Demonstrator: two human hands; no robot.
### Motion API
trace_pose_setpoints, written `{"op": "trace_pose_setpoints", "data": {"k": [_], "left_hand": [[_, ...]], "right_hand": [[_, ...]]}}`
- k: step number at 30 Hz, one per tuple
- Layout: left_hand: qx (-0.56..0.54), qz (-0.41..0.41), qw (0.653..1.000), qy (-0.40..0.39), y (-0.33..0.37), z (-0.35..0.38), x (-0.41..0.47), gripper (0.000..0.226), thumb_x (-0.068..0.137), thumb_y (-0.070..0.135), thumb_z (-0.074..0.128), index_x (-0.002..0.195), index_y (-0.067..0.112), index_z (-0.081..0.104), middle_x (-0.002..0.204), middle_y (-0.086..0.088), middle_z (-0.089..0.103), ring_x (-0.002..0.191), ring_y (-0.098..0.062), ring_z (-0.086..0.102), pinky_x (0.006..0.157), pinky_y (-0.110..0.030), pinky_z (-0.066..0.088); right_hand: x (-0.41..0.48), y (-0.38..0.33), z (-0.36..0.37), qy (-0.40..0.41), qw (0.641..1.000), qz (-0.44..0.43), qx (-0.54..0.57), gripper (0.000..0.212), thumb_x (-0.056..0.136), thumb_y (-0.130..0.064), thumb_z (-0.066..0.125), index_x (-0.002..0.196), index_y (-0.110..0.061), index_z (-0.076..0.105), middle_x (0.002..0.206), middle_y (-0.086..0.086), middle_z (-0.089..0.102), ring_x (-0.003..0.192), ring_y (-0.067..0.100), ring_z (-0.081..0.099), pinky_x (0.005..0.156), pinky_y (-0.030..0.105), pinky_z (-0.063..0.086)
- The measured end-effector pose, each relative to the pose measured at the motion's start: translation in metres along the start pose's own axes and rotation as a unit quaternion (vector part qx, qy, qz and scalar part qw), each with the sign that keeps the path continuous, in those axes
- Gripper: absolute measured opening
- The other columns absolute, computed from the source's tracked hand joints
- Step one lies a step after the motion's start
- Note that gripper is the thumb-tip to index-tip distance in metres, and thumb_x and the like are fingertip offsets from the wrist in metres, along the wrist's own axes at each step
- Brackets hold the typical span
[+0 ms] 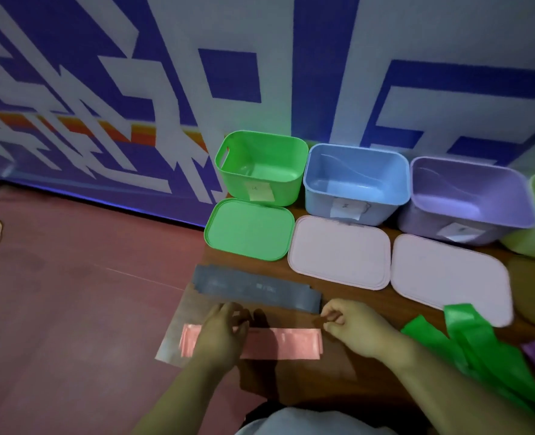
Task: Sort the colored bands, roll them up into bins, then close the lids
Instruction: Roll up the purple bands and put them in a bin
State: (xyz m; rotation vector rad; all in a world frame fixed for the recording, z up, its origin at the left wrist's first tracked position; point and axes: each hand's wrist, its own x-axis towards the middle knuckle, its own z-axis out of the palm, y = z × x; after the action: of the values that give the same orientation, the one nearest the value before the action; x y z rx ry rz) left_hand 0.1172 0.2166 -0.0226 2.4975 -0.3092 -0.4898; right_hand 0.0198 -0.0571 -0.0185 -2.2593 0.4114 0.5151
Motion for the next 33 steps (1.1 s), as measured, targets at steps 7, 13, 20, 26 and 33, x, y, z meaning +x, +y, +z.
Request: {"op": "trace_pose_setpoints", "data": {"k": [7,13,20,26,33], "left_hand": [[0.029,0.076,0.996,-0.035,0.057,0.032,0.007,0.031,0.087,0.026,0.071,0.115,0.014,0.066,0.114,-0.007,0.065,0.105,-0.027,0.062,0.09,-0.034,0.049],[0.039,0.152,0.983,-0.096,0.125,0.083,-0.003,0.028,0.086,0.021,0.071,0.112,0.014,0.066,0.112,-0.006,0.064,0.104,-0.026,0.061,0.085,-0.029,0.044],[0.047,0.243,0.955,-0.166,0.196,0.15,-0.023,0.026,0.077,0.031,0.064,0.1,0.02,0.064,0.095,0.001,0.06,0.091,-0.025,0.059,0.08,-0.035,0.047],[0.022,0.279,0.934,-0.224,0.248,0.203,-0.035,0.037,0.075,0.028,0.068,0.112,0.024,0.066,0.11,0.004,0.064,0.1,-0.011,0.06,0.092,-0.031,0.049],[0.066,0.303,0.912,-0.267,0.315,0.261,-0.049,0.047,0.079,0.026,0.073,0.124,0.02,0.062,0.122,0.0,0.06,0.115,-0.018,0.056,0.1,-0.022,0.038]], "right_hand": [[-0.054,0.044,-0.036,0.072,0.996,0.043,0.017,0.017,0.086,-0.028,0.067,0.103,-0.03,0.066,0.094,-0.013,0.065,0.079,-0.005,0.057,0.067,0.002,0.038],[-0.114,0.111,-0.055,0.121,0.986,0.107,0.049,0.021,0.083,-0.025,0.07,0.104,-0.03,0.067,0.094,-0.017,0.062,0.089,0.003,0.061,0.075,0.012,0.045],[-0.179,0.193,-0.07,0.147,0.97,0.177,0.084,0.027,0.08,-0.033,0.07,0.106,-0.034,0.065,0.102,-0.018,0.065,0.094,0.002,0.064,0.087,0.026,0.053],[-0.215,0.246,-0.079,0.195,0.951,0.203,0.129,0.025,0.078,-0.022,0.071,0.1,-0.032,0.068,0.101,-0.01,0.071,0.093,0.004,0.066,0.087,0.032,0.055],[-0.255,0.296,-0.093,0.274,0.919,0.226,0.17,0.017,0.073,-0.02,0.07,0.081,-0.033,0.064,0.084,-0.01,0.071,0.083,0.008,0.067,0.081,0.036,0.055]]}}
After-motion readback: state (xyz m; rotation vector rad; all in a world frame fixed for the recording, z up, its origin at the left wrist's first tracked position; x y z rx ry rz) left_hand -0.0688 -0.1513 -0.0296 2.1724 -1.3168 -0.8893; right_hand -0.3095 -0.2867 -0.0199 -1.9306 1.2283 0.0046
